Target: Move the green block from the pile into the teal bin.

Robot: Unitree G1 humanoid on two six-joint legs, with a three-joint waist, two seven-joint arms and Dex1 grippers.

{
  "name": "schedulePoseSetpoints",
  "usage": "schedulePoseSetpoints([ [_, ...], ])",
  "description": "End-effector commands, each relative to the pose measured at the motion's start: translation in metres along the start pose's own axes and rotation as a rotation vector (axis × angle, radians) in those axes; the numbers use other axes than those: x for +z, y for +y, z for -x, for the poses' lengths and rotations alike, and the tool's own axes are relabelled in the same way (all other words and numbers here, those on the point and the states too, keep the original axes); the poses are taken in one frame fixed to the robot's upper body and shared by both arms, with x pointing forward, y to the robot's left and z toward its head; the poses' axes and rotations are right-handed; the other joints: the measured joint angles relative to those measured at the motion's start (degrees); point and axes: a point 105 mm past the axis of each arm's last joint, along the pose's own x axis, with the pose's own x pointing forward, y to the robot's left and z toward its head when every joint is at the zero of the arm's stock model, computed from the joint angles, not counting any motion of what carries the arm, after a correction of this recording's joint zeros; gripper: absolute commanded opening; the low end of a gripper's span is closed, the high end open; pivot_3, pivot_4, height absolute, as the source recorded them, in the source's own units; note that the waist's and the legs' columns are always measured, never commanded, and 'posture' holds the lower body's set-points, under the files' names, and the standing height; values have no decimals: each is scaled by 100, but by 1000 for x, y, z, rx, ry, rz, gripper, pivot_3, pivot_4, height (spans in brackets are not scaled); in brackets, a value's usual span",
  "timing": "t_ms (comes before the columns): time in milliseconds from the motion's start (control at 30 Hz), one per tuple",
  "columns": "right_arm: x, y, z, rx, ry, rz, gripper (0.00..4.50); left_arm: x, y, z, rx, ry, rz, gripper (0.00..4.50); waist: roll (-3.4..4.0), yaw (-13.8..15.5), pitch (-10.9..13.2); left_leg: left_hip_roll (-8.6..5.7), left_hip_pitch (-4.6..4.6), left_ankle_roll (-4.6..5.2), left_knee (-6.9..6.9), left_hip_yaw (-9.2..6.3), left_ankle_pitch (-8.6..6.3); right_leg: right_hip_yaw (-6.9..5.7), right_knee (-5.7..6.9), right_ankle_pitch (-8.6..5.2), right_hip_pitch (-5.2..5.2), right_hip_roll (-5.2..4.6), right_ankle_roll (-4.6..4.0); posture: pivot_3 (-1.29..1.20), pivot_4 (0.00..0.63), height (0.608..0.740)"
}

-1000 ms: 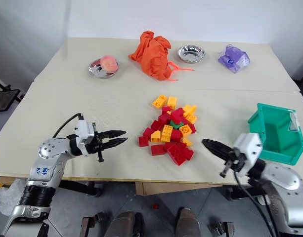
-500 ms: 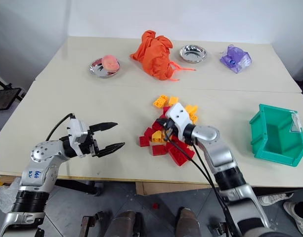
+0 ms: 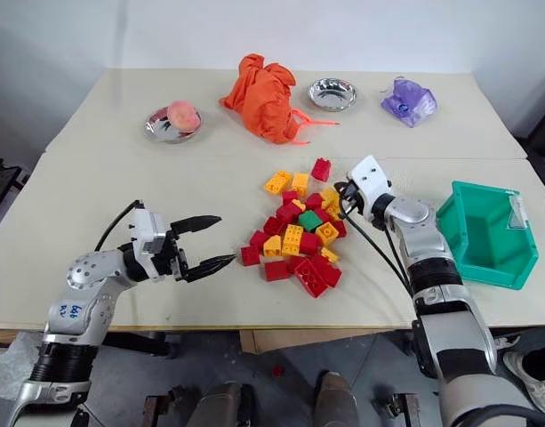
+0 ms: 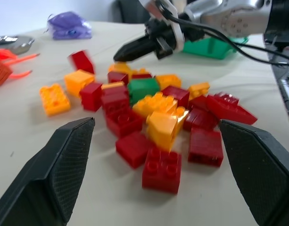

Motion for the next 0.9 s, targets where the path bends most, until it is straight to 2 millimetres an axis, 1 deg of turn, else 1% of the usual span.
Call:
schedulePoseSetpoints([
  [33,12,24,13,116,-12,58,0,7,0,1,2,-22,-22,4470,0,21,0,0,0,0,2,0,0,0,0,0,0,0,0,0,150,740],
  [133,7,43,34,184,46,34,0,5,-1,4,0,-14,-14,4470,0,69,0,0,-1,0,9,0,0,1,1,0,3,-1,0,0,150,740],
  [200,3,47,47,203,87,48,0,4,-2,4,-5,-10,-12,4470,-1,102,0,-1,-1,1,12,0,-1,1,2,0,3,-2,0,0,150,740],
  [267,0,42,65,184,115,27,0,4,-3,4,-8,-9,-7,4470,-1,135,0,-2,-1,3,16,2,-2,2,1,0,4,-3,1,0,150,740],
  [333,2,36,80,164,120,16,0,3,-5,4,-19,-6,-2,4470,-1,189,0,-1,-1,3,17,1,-2,2,1,0,5,-2,1,0,150,740],
  [400,8,32,94,154,97,20,0,3,-6,4,-24,-4,0,4470,-2,210,0,-1,-1,3,17,2,-3,2,0,0,5,-2,0,0,150,740],
  [433,15,26,109,134,50,8,0,3,-4,4,-26,-4,1,4470,-2,212,0,-1,-2,3,16,2,-3,2,-2,0,5,-2,1,0,150,740],
  [467,21,22,119,120,17,1,0,3,-4,4,-26,-4,2,4470,-1,225,0,-1,-1,3,16,3,-3,2,-1,0,5,-2,0,0,150,740],
  [533,24,18,140,98,-5,-45,0,3,-4,4,-36,-2,-2,4470,-1,248,0,-2,-2,3,14,2,-3,1,-4,0,4,-2,0,0,150,740],
  [633,7,20,173,76,78,-99,515,2,-3,6,-52,6,1,4500,-3,302,-1,-2,-2,4,14,3,-3,0,-6,1,7,-2,1,0,150,740],
  [667,2,21,182,63,99,-116,844,0,-4,8,-61,14,-2,4500,-3,330,-1,-1,-1,4,14,3,-3,0,-6,1,8,-1,1,0,150,740],
  [733,-2,20,188,36,114,-134,1530,-2,-4,10,-70,27,-5,4500,-2,333,-1,-2,0,5,16,4,-4,0,-8,1,10,-1,1,0,150,740],
  [767,-3,20,189,24,117,-138,1926,-3,-3,12,-72,32,-6,4500,-2,315,-1,-1,2,5,17,9,-4,3,-8,1,9,-1,1,0,150,740],
  [800,2,23,183,33,103,-138,2160,-4,-2,13,-68,35,-7,4500,-2,283,-1,-1,5,5,17,12,-4,6,-6,1,9,-1,1,0,150,740],
  [833,6,26,175,42,88,-150,2503,-5,-1,14,-64,38,-7,4500,-2,272,-1,1,6,5,17,13,-4,7,-4,1,7,-1,0,0,150,740],
  [867,13,34,162,80,72,-166,2849,-5,0,14,-55,40,-11,4500,-2,250,-1,1,6,5,17,12,-4,7,-3,2,7,-1,0,0,150,740],
  [900,18,40,154,106,65,-177,3135,-5,1,14,-50,41,-14,4500,-2,206,-1,2,7,5,17,11,-3,8,0,2,7,-1,-1,0,150,740],
])
